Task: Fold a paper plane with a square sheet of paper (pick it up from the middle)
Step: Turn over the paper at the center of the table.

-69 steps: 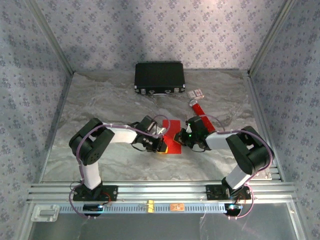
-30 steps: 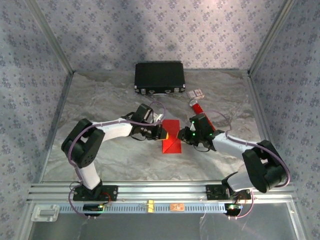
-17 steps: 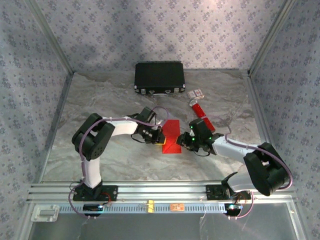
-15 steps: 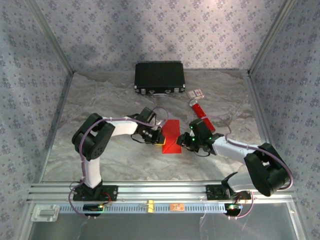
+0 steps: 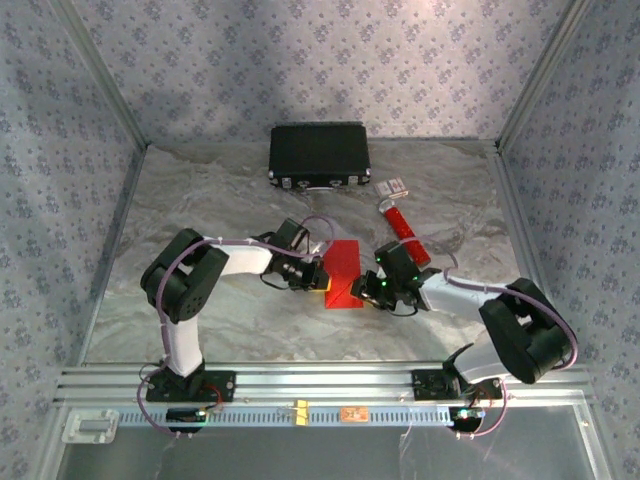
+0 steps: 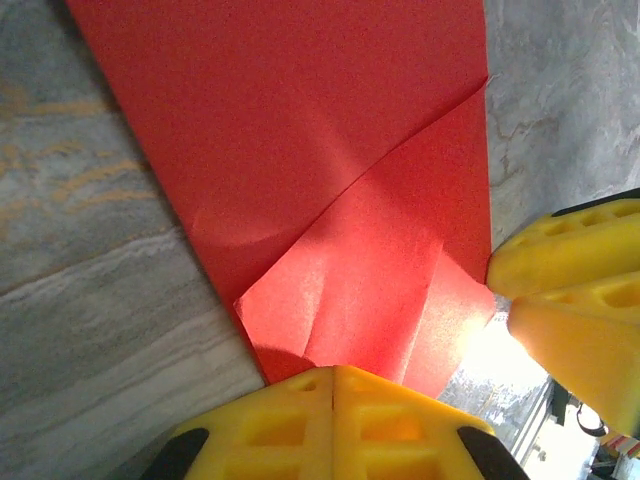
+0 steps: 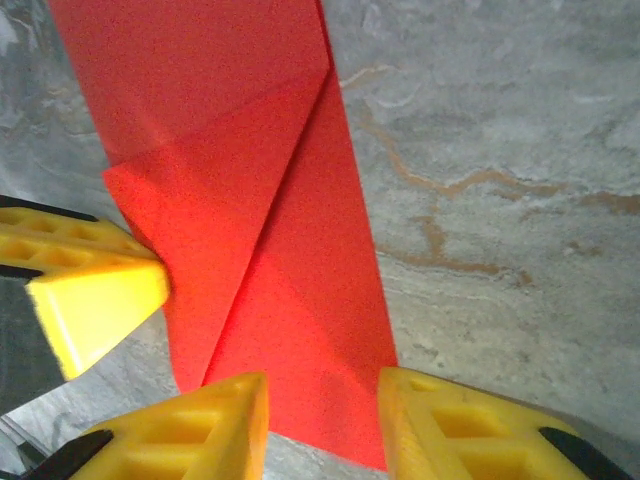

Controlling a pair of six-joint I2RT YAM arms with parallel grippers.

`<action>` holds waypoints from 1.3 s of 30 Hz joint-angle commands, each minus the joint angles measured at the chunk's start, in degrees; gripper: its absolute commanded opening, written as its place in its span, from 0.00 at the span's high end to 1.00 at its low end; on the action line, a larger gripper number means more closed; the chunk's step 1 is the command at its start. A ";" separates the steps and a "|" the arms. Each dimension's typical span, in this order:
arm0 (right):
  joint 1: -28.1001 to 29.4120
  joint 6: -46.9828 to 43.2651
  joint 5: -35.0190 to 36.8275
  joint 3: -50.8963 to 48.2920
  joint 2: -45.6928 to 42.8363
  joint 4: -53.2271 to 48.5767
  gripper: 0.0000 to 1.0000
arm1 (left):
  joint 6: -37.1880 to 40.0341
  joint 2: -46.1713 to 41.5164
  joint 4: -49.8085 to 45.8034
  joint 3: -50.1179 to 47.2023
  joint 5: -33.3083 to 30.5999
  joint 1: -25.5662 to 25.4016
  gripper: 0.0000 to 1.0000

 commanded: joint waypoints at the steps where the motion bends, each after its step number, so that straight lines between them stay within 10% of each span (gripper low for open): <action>1: 0.54 1.04 -0.55 0.15 1.58 0.33 0.64 | -0.53 0.32 -2.89 -1.87 -1.39 -0.60 0.94; 39: -7.99 -4.41 -8.36 6.75 10.94 11.25 0.62 | -0.90 0.22 -2.81 -1.52 -1.26 -0.55 0.95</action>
